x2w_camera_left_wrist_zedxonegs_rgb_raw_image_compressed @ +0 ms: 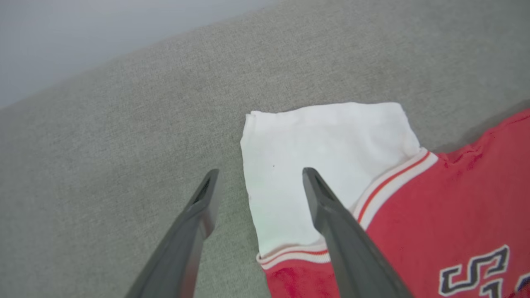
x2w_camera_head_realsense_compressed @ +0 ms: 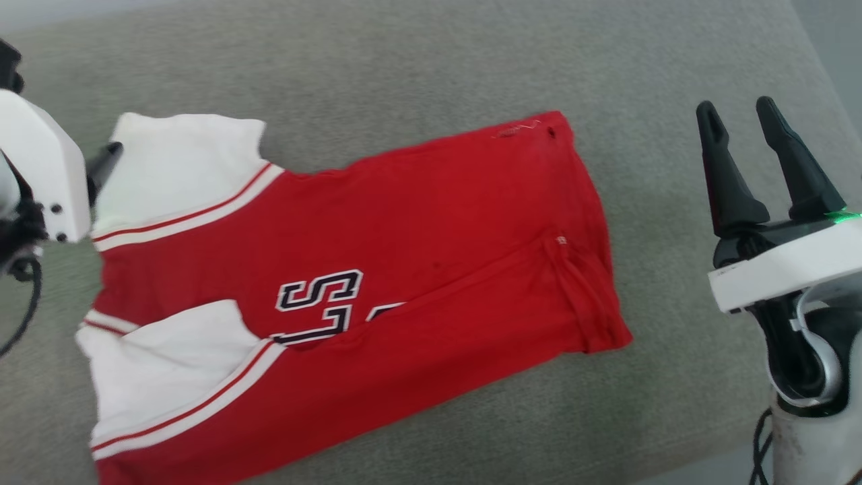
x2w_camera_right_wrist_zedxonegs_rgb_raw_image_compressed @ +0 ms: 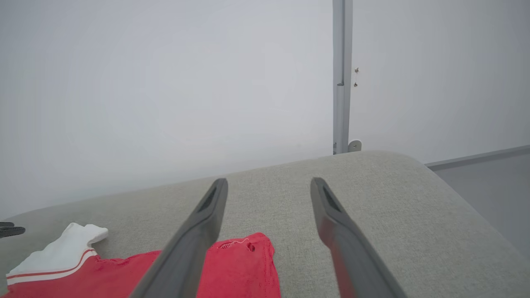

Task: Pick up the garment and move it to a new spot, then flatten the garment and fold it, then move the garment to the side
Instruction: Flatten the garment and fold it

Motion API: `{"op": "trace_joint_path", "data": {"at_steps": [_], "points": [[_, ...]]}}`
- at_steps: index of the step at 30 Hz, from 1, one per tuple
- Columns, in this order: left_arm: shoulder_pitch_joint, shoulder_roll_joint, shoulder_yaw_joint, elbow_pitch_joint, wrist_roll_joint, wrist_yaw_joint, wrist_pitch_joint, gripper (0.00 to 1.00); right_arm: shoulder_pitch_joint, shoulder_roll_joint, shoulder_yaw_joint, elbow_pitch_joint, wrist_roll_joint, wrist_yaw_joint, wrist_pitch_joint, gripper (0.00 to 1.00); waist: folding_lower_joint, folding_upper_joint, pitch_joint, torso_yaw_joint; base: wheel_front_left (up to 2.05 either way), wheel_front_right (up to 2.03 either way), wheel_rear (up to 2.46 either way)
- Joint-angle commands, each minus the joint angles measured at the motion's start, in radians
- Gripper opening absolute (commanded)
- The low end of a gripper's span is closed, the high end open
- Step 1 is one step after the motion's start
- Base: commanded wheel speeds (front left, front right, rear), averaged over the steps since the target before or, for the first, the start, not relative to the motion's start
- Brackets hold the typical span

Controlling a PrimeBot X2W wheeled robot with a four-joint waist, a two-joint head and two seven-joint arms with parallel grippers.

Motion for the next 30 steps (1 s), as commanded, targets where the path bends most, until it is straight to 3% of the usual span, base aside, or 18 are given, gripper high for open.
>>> {"op": "trace_joint_path", "data": {"at_steps": [1, 5, 13, 19, 20, 21, 30], "points": [[-0.032, -0.013, -0.003, 0.05, 0.009, -0.016, 0.008, 1.0, -0.017, 0.006, 0.01, 0.015, -0.002, 0.0, -0.029, 1.0, 0.0, 0.0, 0.032, -0.042, 0.0, 0.0, 0.0], [-0.078, -0.046, -0.014, 0.171, 0.023, -0.045, 0.033, 1.0, -0.036, 0.012, 0.036, 0.055, 0.006, 0.0, -0.074, 1.0, 0.0, 0.0, 0.057, -0.075, 0.0, 0.0, 0.0], [-0.143, -0.099, -0.041, 0.348, 0.045, -0.075, 0.088, 1.0, -0.069, 0.006, 0.071, 0.105, 0.009, 0.0, -0.059, 1.0, 0.0, 0.0, 0.09, -0.101, 0.0, 0.0, 0.0], [-0.135, -0.166, -0.092, 0.476, 0.018, -0.062, 0.226, 1.0, -0.113, -0.038, 0.12, 0.155, 0.034, 0.0, -0.014, 1.0, 0.0, 0.0, 0.11, -0.095, 0.0, 0.0, 0.0], [-0.129, -0.175, -0.106, 0.487, 0.015, -0.068, 0.264, 0.47, -0.125, -0.047, 0.129, 0.167, 0.039, 0.0, -0.004, 1.0, 0.0, 0.0, 0.114, -0.092, 0.0, 0.0, 0.0], [-0.126, -0.183, -0.115, 0.497, 0.014, -0.064, 0.29, 0.0, -0.138, -0.055, 0.137, 0.185, 0.044, -0.001, 0.011, 1.0, 0.0, 0.0, 0.118, -0.089, 0.0, 0.0, 0.0], [-0.193, -0.263, -0.126, 0.496, 0.032, -0.082, 0.298, 0.0, -0.347, -0.147, 0.262, 0.389, 0.107, 0.0, 0.213, 1.0, 0.0, 0.0, 0.156, -0.038, 0.0, 0.0, 0.0]]}}
